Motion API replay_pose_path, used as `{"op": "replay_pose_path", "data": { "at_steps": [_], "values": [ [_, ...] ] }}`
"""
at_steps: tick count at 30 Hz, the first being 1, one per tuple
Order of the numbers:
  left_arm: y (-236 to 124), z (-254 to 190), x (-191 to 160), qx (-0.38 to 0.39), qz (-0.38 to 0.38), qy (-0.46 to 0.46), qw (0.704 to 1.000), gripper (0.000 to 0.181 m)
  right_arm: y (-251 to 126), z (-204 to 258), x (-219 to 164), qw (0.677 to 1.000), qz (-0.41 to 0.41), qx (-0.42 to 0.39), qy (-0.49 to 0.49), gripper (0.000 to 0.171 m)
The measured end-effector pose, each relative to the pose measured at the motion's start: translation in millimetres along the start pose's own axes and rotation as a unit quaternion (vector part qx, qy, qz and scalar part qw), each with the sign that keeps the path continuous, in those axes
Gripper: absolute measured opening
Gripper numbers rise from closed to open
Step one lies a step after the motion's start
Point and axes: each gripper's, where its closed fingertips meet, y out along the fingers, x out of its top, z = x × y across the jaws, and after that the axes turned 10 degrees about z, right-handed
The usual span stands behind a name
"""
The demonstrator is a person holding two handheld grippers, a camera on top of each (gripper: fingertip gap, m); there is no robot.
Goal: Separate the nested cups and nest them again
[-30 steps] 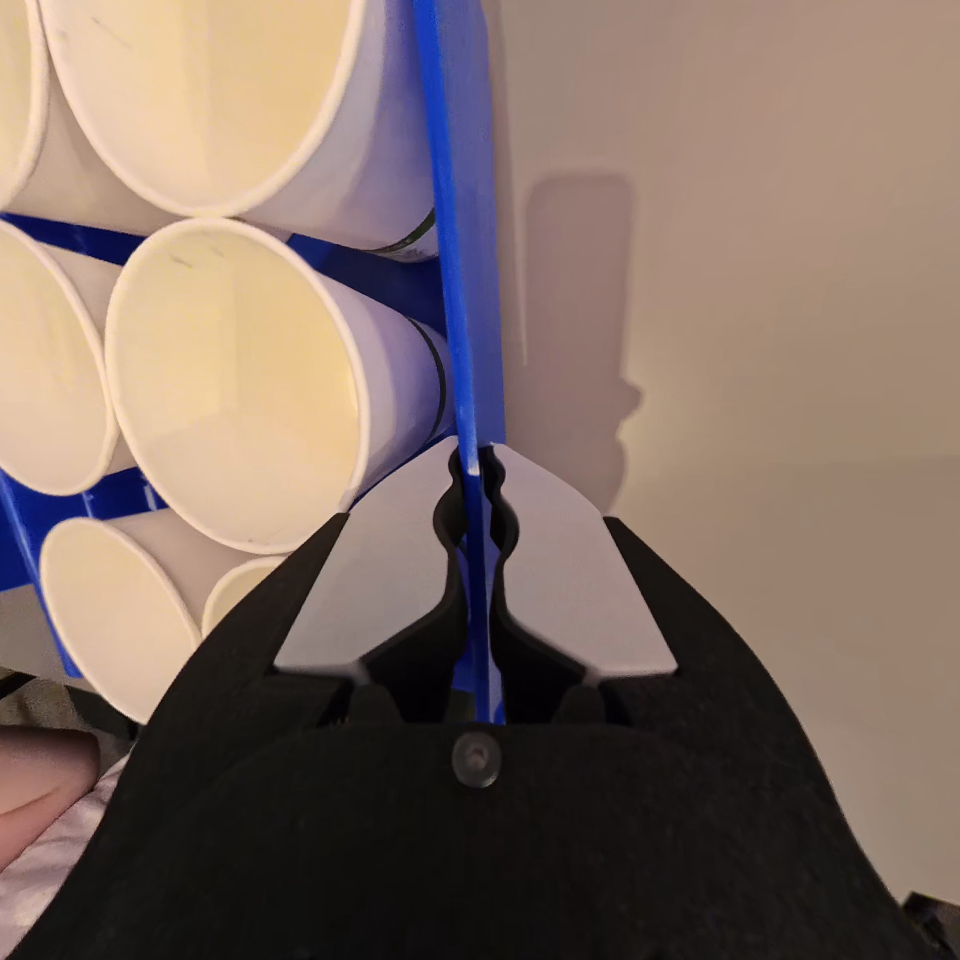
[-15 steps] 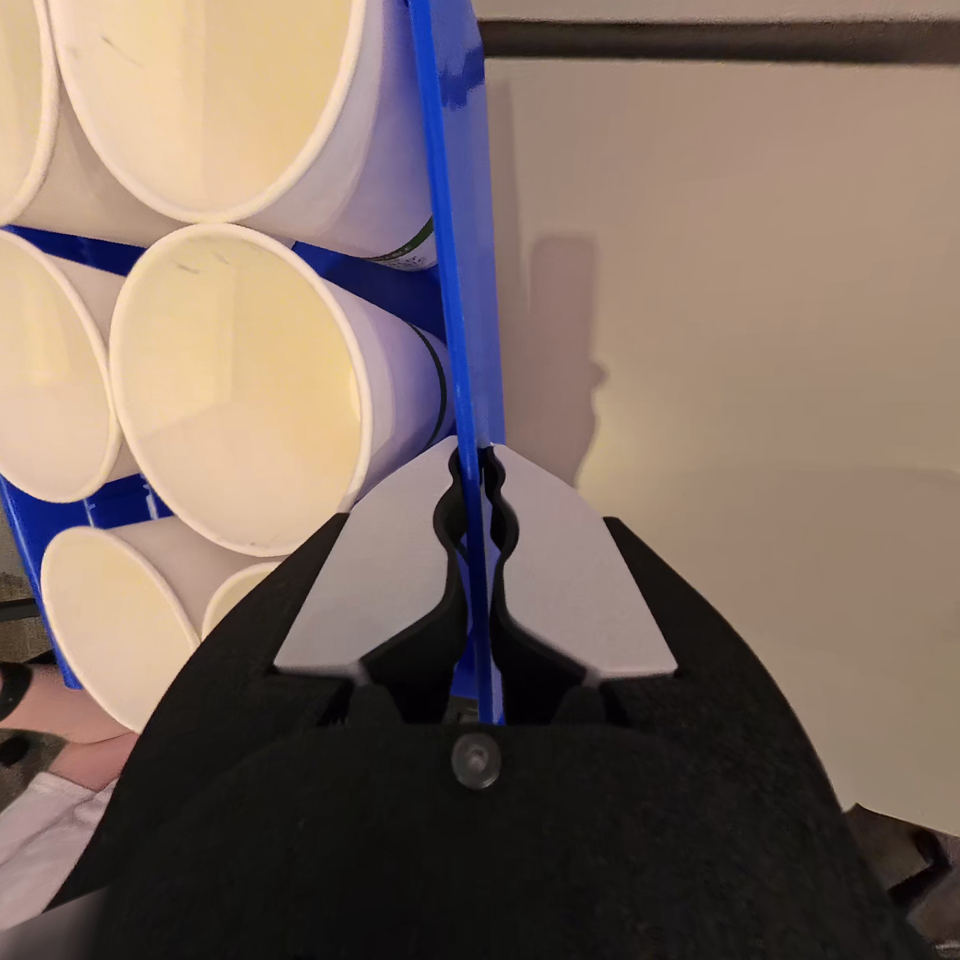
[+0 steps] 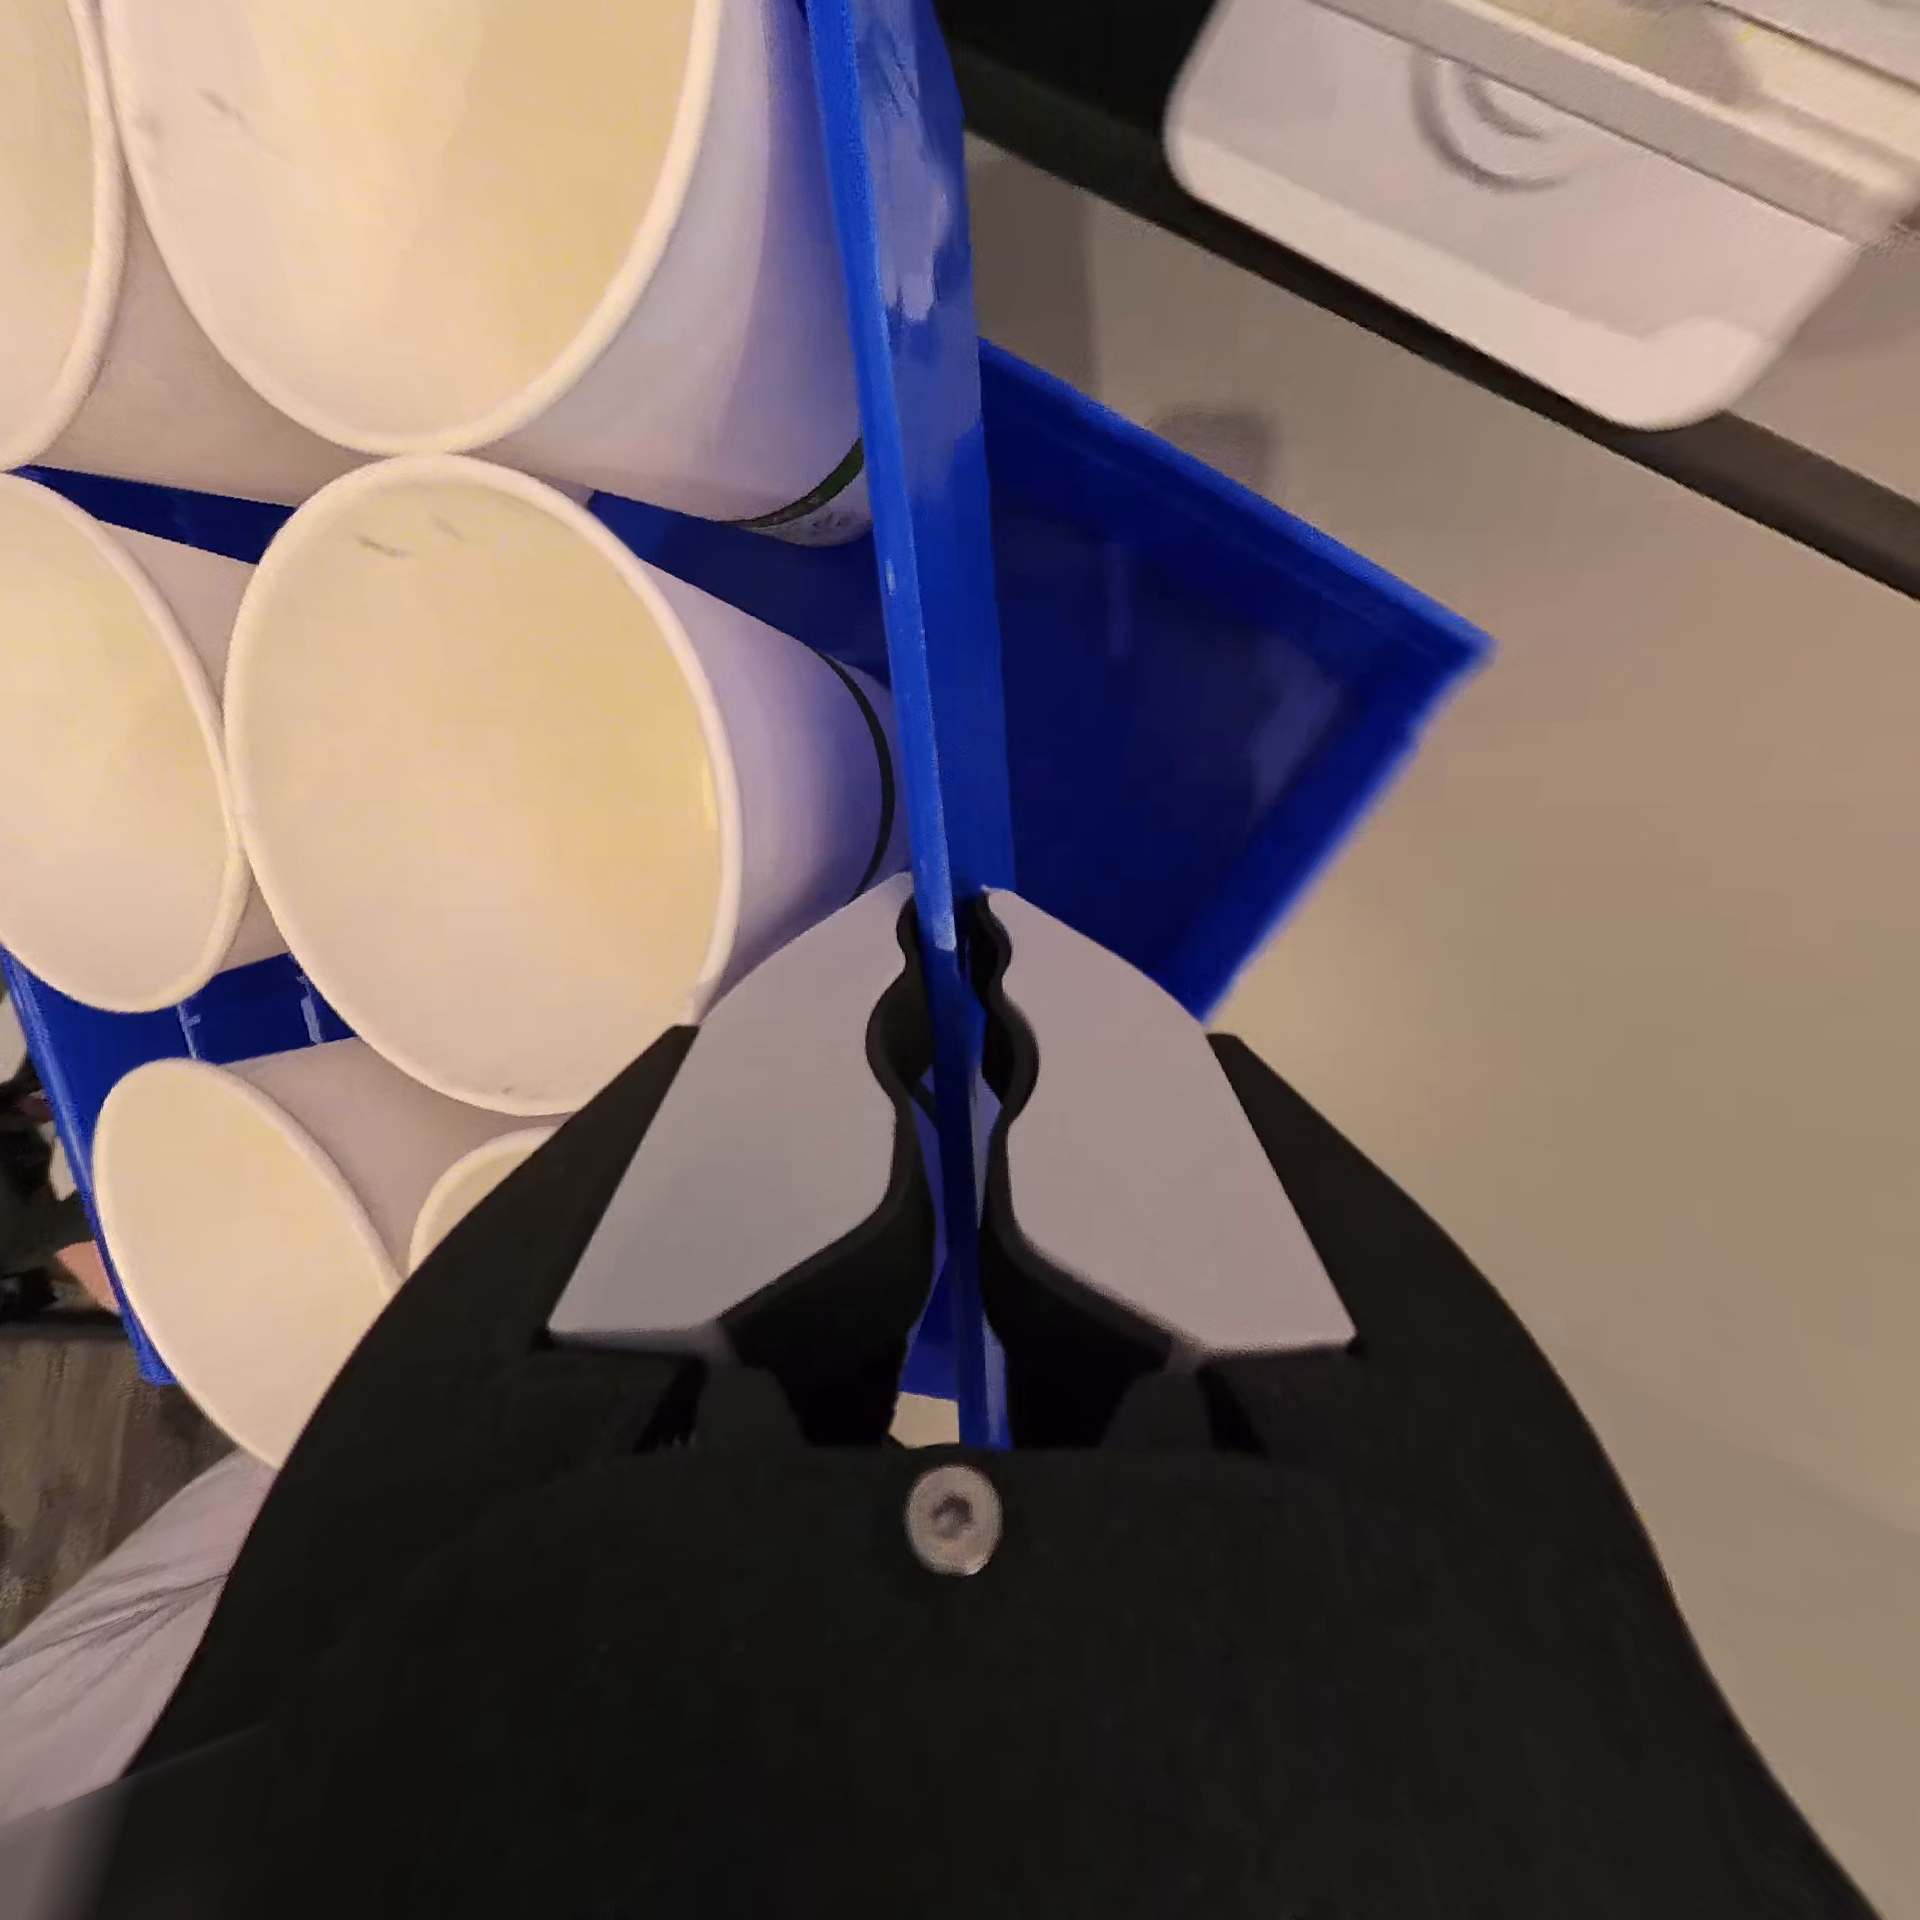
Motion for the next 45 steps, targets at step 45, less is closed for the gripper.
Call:
{"op": "replay_pose_path", "data": {
  "at_steps": [45],
  "values": [
    [112,94,-22,0.126,0.099,-0.016,0.987,0.073,113,132,95,0.961,-0.165,-0.111,-0.190,0.041]
  ]
}}
